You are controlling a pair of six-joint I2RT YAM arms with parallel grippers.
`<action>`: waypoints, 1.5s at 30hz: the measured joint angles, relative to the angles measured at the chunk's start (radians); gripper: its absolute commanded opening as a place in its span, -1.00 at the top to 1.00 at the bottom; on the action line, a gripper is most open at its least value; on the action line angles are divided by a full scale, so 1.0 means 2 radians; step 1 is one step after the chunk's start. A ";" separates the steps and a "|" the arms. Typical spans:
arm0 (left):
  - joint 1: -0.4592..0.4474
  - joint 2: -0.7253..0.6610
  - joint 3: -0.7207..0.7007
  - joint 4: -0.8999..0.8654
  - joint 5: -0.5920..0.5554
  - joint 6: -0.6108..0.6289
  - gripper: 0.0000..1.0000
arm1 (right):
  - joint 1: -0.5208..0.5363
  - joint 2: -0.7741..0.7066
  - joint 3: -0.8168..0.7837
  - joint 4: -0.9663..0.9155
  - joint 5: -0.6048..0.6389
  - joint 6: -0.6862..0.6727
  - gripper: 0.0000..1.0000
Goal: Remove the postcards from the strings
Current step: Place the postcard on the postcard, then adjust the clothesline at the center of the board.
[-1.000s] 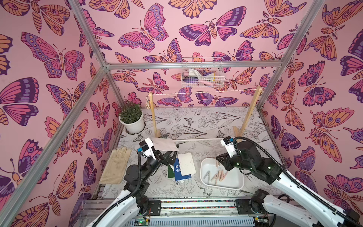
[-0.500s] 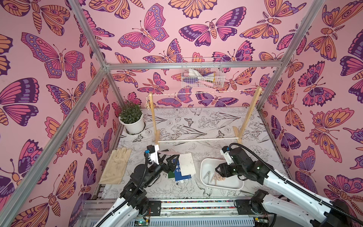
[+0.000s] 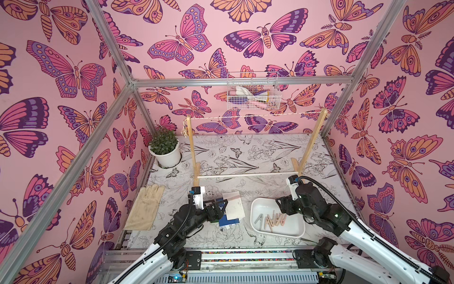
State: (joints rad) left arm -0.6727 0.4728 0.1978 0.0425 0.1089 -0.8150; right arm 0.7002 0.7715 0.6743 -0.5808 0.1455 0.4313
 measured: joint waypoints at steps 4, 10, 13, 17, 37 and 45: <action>-0.010 0.018 0.000 -0.021 0.001 -0.012 -0.98 | 0.000 -0.001 0.005 0.007 0.011 -0.006 -0.51; -0.011 -0.006 0.012 -0.081 -0.023 -0.009 -1.00 | 0.000 -0.005 0.005 0.009 0.013 -0.006 -0.51; -0.011 -0.036 0.041 -0.117 -0.056 0.003 -1.00 | 0.000 -0.006 0.004 0.009 0.014 -0.006 -0.51; -0.011 -0.049 0.112 -0.158 -0.104 0.040 -1.00 | 0.000 -0.005 0.005 0.009 0.018 -0.006 -0.54; 0.405 0.273 0.262 -0.049 -0.065 0.233 -1.00 | -0.224 0.041 0.034 0.200 0.165 -0.077 -0.63; 0.465 0.369 0.125 0.143 -0.049 0.233 -1.00 | -0.251 0.013 -0.182 0.350 0.261 -0.115 -0.48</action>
State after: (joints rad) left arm 0.2569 1.2106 0.4484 0.3279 0.0101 -0.3481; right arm 0.1986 0.7975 0.3107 0.1200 0.6682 0.2005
